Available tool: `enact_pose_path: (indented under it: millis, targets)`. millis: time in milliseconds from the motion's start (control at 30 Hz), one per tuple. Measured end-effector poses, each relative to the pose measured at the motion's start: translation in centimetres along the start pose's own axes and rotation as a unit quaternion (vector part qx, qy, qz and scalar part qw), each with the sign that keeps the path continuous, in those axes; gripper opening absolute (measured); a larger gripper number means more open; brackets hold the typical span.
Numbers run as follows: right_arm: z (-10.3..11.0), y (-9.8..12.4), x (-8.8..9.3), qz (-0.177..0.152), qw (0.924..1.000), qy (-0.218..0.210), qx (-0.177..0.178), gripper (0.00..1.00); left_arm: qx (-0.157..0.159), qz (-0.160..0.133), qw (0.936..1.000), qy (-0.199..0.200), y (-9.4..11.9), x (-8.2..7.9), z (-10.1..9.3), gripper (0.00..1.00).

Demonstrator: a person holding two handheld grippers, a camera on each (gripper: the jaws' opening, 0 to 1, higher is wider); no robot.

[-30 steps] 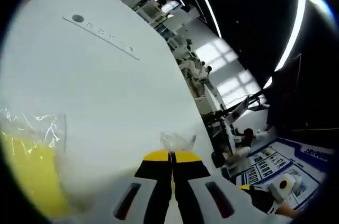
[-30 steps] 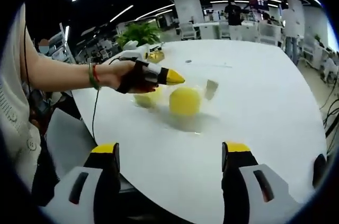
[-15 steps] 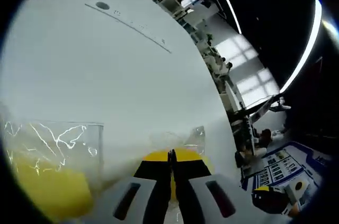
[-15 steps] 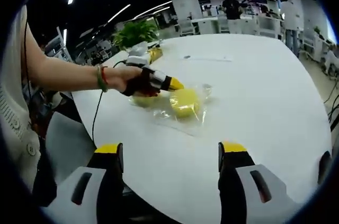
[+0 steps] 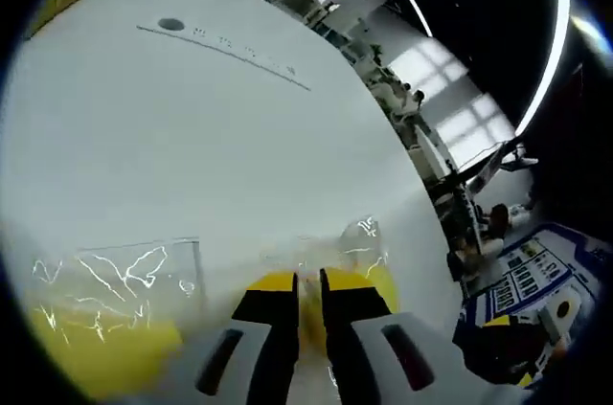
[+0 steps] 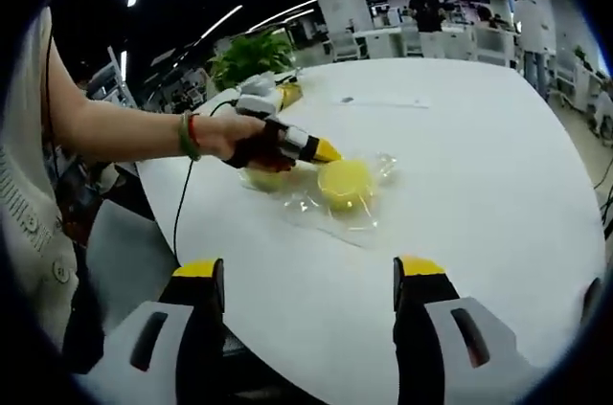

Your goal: Compare the silicone blocks by pressing each to a similar depth, holding the contact briefly, and releasing to observe deformation and rebound differences across the visible hardness samples.

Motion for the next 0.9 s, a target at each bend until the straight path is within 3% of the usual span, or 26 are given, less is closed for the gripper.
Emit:
enact_pose_path:
  millis: [100, 233, 433, 567, 700, 900]
  targets:
    - [0.2, -0.2, 0.0, 0.002, 1.0, 0.006, -0.002, 0.66, -0.002, 0.02, 0.9989, -0.041, 0.7, -0.2, -0.7, 0.14]
    - [0.8, -0.2, 0.0, 0.001, 0.9999, 0.012, -0.006, 0.66, -0.02, 0.044, 0.9925, -0.113, 1.9, -0.3, -1.4, 0.23]
    - [2.1, 0.0, -0.7, -0.012, 0.9996, 0.021, -0.016, 0.66, -0.025, 0.056, 0.9846, -0.163, 4.4, 0.4, -3.1, 0.27]
    - [3.0, 0.2, -1.4, -0.029, 0.999, 0.02, -0.026, 0.66, 0.004, 0.057, 0.9853, -0.161, 6.2, 1.2, -4.5, 0.29]
    - [3.8, 0.5, -1.8, -0.04, 0.9984, 0.024, -0.032, 0.66, 0.011, 0.052, 0.9814, -0.184, 8.6, 2.3, -5.9, 0.36]
    - [4.8, 0.9, -2.1, -0.054, 0.9976, 0.022, -0.036, 0.67, 0.006, 0.024, 0.9753, -0.22, 13.4, 3.5, -7.5, 0.36]
Point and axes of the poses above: the point that each gripper's makers call its tool centre point, and the gripper's own axes: y roughly backward along the fingers, z roughly to its left, x roughly out of its underside, the point moved 5 cm from there along y, roughly backward along the fingers, and after that the axes turned 14 degrees about x, right-handed, at the moved point
